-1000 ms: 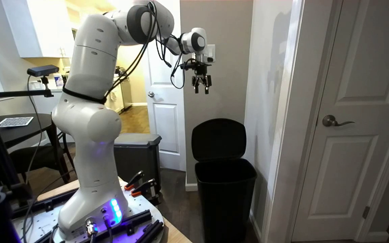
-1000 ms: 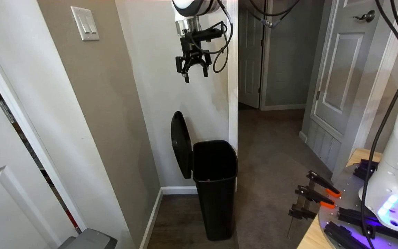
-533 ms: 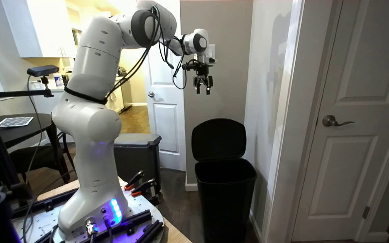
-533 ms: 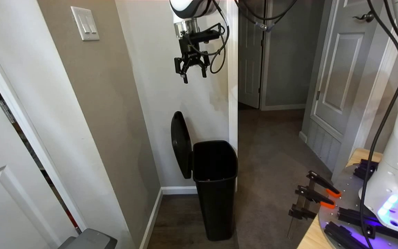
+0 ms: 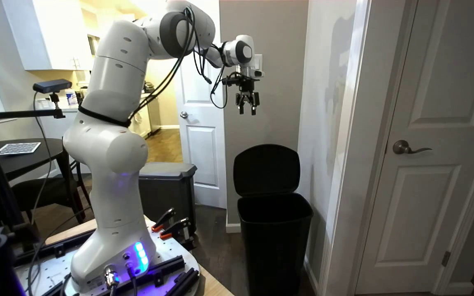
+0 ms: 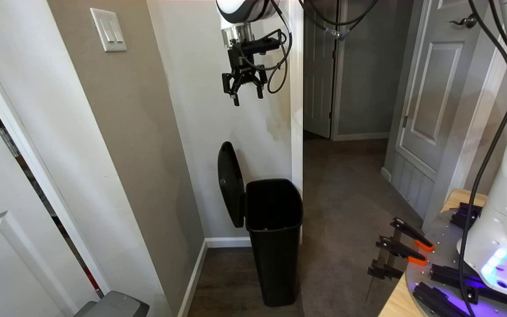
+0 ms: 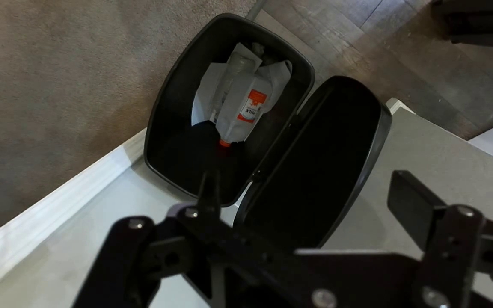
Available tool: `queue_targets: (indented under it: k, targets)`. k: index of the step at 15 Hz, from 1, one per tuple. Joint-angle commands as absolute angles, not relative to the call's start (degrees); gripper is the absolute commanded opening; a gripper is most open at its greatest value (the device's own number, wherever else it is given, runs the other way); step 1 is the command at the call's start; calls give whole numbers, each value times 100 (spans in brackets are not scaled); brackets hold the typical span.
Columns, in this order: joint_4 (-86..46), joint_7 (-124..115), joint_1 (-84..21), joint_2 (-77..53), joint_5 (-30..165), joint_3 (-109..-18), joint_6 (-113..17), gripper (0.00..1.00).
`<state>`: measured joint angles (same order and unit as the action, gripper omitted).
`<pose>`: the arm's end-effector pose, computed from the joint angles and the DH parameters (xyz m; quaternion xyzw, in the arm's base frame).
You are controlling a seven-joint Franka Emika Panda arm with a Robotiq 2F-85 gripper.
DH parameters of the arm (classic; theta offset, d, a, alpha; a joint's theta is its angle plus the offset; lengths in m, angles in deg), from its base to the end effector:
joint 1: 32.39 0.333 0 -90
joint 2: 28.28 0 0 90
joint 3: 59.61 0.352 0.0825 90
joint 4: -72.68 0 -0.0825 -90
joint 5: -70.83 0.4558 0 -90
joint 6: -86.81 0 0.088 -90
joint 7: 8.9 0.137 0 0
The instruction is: Close the lid of the black bin
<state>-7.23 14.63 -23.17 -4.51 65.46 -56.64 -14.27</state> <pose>0.7478 0.1443 0.4540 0.9950 -0.0907 -0.0105 0.0404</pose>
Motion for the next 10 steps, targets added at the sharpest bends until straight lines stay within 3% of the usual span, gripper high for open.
queue_targets:
  k: [1,10]
  targets:
    - [-327,1391,-2275,-162,6592,-5712,-1181,100]
    - [2213,1702,-2290,1938,6967,-5900,-516,100]
